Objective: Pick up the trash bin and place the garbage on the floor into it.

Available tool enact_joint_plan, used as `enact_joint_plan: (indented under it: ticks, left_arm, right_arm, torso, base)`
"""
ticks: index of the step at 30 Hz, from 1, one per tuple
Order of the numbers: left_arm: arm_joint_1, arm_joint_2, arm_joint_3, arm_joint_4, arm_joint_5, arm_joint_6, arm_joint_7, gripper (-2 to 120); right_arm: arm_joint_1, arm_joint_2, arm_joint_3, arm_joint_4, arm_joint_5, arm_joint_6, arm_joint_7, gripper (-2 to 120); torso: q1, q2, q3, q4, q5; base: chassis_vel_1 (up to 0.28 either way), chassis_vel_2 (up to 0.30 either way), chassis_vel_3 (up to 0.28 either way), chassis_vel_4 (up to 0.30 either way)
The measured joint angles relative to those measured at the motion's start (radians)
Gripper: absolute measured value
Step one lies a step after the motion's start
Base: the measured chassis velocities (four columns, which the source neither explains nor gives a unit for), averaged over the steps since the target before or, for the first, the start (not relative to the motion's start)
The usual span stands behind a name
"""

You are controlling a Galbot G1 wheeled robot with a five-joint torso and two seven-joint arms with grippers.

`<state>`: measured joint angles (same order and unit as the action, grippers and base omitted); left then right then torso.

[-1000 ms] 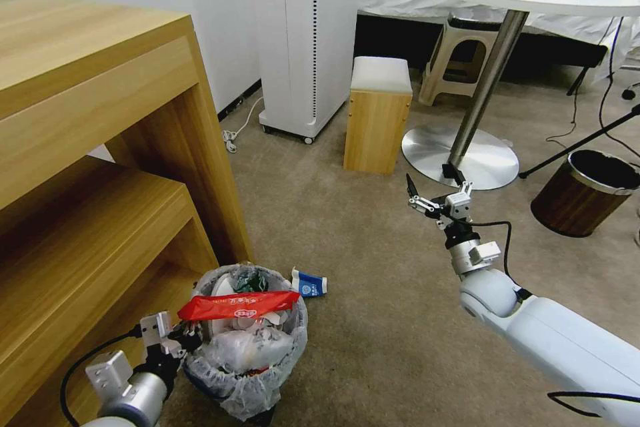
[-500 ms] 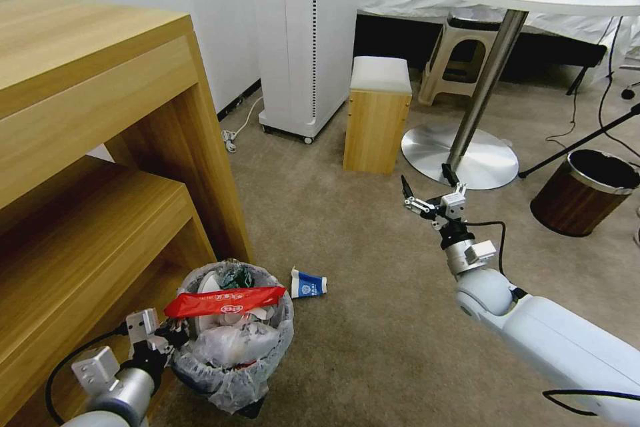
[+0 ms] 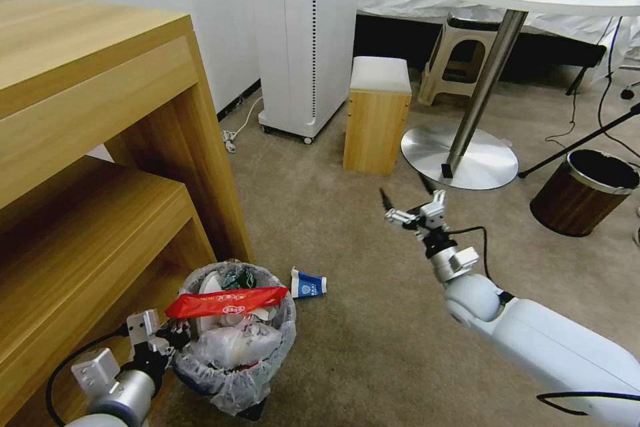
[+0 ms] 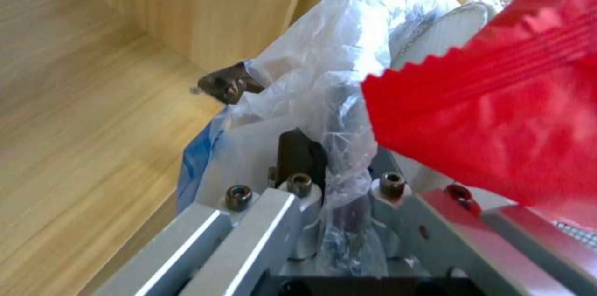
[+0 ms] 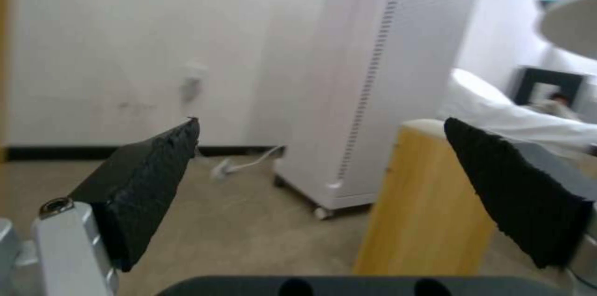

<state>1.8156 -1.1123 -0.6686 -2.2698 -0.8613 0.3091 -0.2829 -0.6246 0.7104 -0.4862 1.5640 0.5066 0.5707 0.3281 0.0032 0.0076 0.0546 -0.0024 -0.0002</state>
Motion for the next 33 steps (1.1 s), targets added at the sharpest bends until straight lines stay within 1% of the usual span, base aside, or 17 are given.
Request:
enact_joint_plan:
  ticks: [1, 4, 7, 8, 9, 10, 15, 18, 21, 33]
  left_arm:
    - [-0.002, 0.003, 0.004, -0.004, -0.004, 0.002, -0.002, 3]
    - [-0.009, 0.009, 0.011, -0.009, -0.011, 0.008, -0.005, 3]
    - [-0.02, 0.018, 0.019, -0.011, -0.019, 0.014, -0.009, 3]
    - [-0.02, 0.018, 0.02, -0.013, -0.02, 0.015, -0.009, 3]
    - [-0.017, 0.018, 0.018, -0.015, -0.02, 0.016, -0.009, 3]
    - [-0.014, 0.017, 0.014, -0.015, -0.019, 0.016, -0.009, 3]
    - [0.005, 0.017, -0.01, -0.013, -0.01, 0.016, -0.006, 3]
    - [0.007, 0.018, -0.034, 0.007, -0.009, 0.016, -0.006, 3]
    - [0.01, 0.018, -0.04, 0.015, -0.007, 0.016, -0.006, 3]
    - [0.024, 0.016, -0.076, 0.006, -0.02, 0.016, -0.007, 3]
  right_arm:
    - [0.004, -0.006, -0.015, 0.0, -0.008, 0.0, -0.016, 100]
    - [0.009, -0.019, -0.04, 0.003, -0.02, 0.0, -0.037, 100]
    - [0.009, -0.038, -0.065, 0.017, -0.027, 0.0, -0.049, 100]
    - [0.015, -0.039, -0.089, 0.018, -0.03, 0.002, -0.056, 100]
    - [0.022, -0.036, -0.11, 0.012, -0.037, 0.003, -0.064, 100]
    - [0.026, -0.028, -0.12, 0.002, -0.042, 0.012, -0.069, 100]
    - [0.027, -0.018, -0.127, -0.01, -0.044, 0.016, -0.084, 100]
    - [0.027, -0.002, -0.122, -0.028, -0.046, 0.023, -0.086, 100]
    - [0.027, 0.004, -0.115, -0.032, -0.043, 0.024, -0.084, 100]
    - [0.03, 0.016, -0.094, -0.063, -0.032, 0.035, -0.071, 100]
  torso:
    - [0.0, 0.0, 0.0, -0.0003, 0.0]
    - [0.0, 0.0, 0.0, 0.0001, 0.0004]
    - [0.0, 0.0, 0.0, -0.0005, -0.0003]
    - [0.0, 0.0, 0.0, -0.0007, -0.0003]
    - [0.0, 0.0, 0.0, -0.0004, 0.0006]
    - [0.0, 0.0, 0.0, 0.0001, 0.0002]
    - [0.0, 0.0, 0.0, 0.0002, 0.0002]
    - [0.0, 0.0, 0.0, 0.0, 0.0003]
    - [0.0, 0.0, 0.0, 0.0, 0.0]
    - [0.0, 0.0, 0.0, -0.0002, 0.0001]
  base:
    - [0.0, 0.0, 0.0, 0.0]
    - [0.0, 0.0, 0.0, 0.0]
    - [0.0, 0.0, 0.0, 0.0]
    - [0.0, 0.0, 0.0, 0.0]
    - [0.0, 0.0, 0.0, 0.0]
    - [0.0, 0.0, 0.0, 0.0]
    - [0.0, 0.0, 0.0, 0.0]
    - [0.0, 0.0, 0.0, 0.0]
    - [0.0, 0.0, 0.0, 0.0]
    - [0.0, 0.0, 0.0, 0.0]
